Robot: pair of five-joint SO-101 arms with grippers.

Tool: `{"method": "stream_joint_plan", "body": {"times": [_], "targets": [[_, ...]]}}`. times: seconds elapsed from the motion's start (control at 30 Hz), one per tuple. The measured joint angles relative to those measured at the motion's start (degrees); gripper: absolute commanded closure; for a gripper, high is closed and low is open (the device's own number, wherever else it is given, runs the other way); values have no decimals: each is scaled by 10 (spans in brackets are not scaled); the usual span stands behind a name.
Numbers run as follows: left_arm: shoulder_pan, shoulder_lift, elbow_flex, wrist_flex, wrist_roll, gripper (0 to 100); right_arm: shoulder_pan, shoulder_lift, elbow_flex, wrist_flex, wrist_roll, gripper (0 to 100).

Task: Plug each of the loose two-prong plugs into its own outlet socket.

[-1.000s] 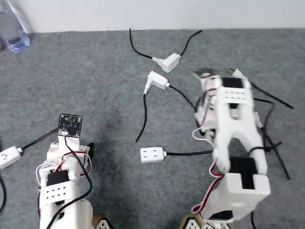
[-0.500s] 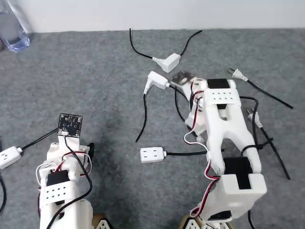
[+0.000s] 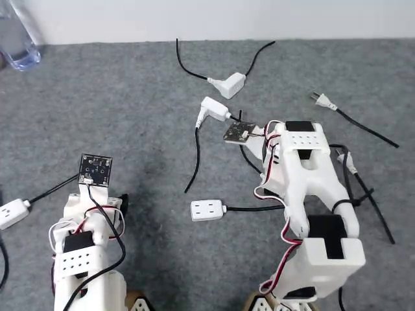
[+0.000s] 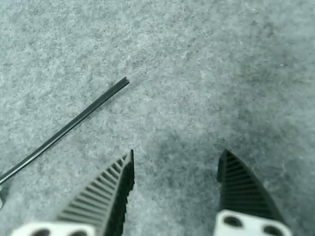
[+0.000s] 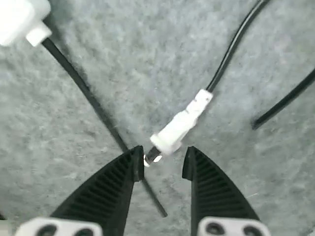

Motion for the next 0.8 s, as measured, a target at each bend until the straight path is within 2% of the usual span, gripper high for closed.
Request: {"method": "stream_joint_plan", "body": {"times": [0.3,0.63,0.8], "targets": [[0,0,0,0,0,742,-4,0,0,-18,10,855],[0,0,0,-7,0,742,-25,42,0,-55,-89,857],[0,0,0,-7,0,742,-31,69,0,-73,-102,860]]}}
